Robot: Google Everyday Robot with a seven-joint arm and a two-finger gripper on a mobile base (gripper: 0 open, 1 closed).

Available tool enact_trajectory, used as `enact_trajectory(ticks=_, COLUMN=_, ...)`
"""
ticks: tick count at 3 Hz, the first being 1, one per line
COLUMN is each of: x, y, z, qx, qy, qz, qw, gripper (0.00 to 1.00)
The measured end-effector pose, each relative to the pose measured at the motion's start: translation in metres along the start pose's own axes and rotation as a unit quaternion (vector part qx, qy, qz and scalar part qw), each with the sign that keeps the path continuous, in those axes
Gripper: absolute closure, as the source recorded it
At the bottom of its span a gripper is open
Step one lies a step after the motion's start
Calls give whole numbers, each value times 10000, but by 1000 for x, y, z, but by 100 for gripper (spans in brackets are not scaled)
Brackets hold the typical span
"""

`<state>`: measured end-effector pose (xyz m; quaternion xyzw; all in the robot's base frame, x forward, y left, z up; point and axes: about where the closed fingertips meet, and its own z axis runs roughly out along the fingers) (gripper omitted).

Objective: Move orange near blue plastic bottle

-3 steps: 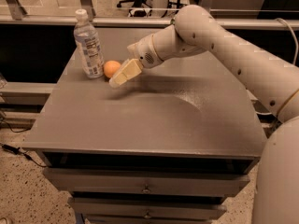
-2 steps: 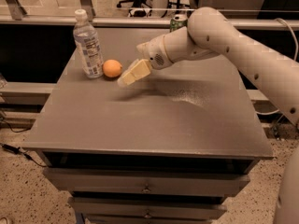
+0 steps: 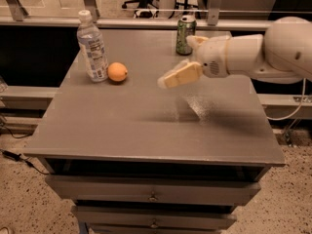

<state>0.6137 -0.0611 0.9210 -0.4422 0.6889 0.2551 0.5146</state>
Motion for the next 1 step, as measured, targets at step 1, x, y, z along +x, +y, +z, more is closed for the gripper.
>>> enact_trajectory(ticks=1, x=4, y=-7, z=-24, qx=247, qy=-49, qz=33, qw=9997, gripper=0)
